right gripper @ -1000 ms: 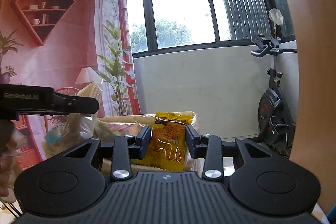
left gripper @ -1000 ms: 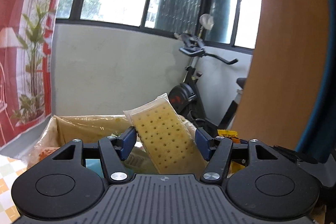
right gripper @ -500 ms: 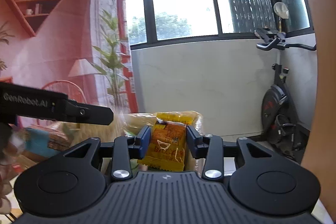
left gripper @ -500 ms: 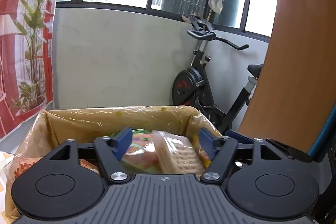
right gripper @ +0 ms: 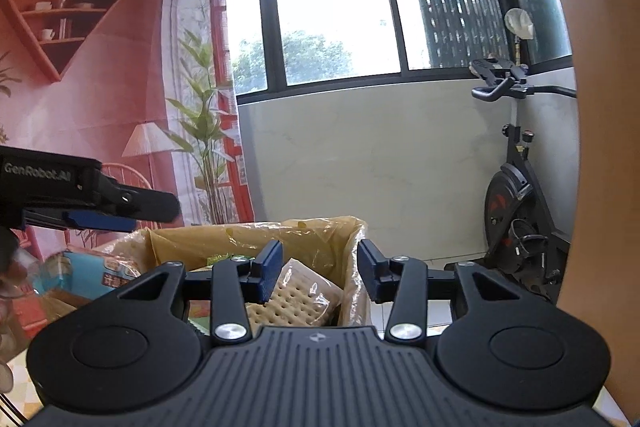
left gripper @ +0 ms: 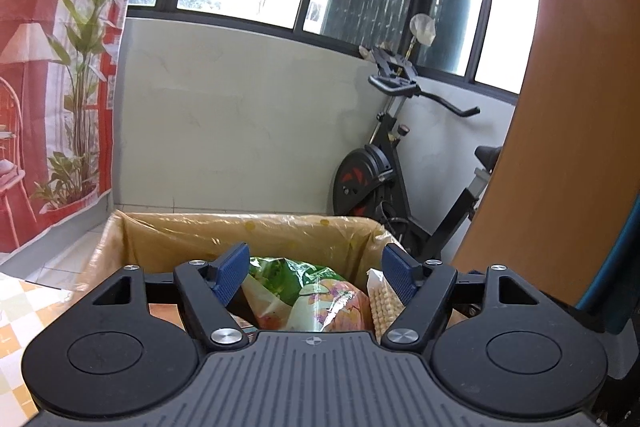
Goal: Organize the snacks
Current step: 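Carry both snacks over the floor box and open both tools to drop them, then return to the table and grasp the blue-printed white packet with right tool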
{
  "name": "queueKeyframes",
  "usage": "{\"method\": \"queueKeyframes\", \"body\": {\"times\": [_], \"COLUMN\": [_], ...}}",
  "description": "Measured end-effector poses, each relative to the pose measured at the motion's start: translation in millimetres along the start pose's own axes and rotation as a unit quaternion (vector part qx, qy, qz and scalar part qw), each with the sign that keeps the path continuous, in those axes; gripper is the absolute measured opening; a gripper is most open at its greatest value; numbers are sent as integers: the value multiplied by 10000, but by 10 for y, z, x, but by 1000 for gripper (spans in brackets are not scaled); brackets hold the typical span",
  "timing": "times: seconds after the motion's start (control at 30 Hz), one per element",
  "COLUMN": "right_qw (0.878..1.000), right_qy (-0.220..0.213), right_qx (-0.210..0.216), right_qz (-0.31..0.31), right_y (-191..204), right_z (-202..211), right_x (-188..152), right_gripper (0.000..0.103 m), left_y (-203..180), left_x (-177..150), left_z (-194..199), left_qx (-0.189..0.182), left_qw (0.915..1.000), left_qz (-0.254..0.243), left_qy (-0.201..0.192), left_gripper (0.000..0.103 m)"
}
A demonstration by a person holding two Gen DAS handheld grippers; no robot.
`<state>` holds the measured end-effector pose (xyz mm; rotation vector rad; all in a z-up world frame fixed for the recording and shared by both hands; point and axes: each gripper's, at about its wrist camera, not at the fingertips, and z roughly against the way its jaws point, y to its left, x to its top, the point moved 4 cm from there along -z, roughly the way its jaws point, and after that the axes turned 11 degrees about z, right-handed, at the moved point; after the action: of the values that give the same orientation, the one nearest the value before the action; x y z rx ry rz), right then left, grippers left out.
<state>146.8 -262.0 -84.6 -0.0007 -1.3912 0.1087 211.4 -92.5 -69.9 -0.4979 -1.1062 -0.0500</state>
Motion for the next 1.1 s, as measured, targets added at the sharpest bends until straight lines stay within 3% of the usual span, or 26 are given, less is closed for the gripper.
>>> {"method": "queueKeyframes", "body": {"times": [0.27,0.47,1.0,1.1], "right_qw": [9998,9990,9861,9822], "right_qy": [55,269,1479,1730], "right_qx": [-196,-331,-745,-719], "right_qz": [-82,-111,-145,-98], "right_y": [9,-10,-126,-127], "right_z": [402,654,986,1002], "right_x": [-76,-302,-1285,-1455], "right_gripper": [45,45,45,57], "left_y": [179,440,1223,1301], "left_x": [31,-99,-864,-1004], "left_z": [528,842,1106,1100], "left_qx": [45,334,1073,1134], "left_qw": [9998,9990,9933,9918], "left_qz": [51,-95,413,545], "left_qy": [-192,-290,119,245], "left_gripper": [77,77,77,77]}}
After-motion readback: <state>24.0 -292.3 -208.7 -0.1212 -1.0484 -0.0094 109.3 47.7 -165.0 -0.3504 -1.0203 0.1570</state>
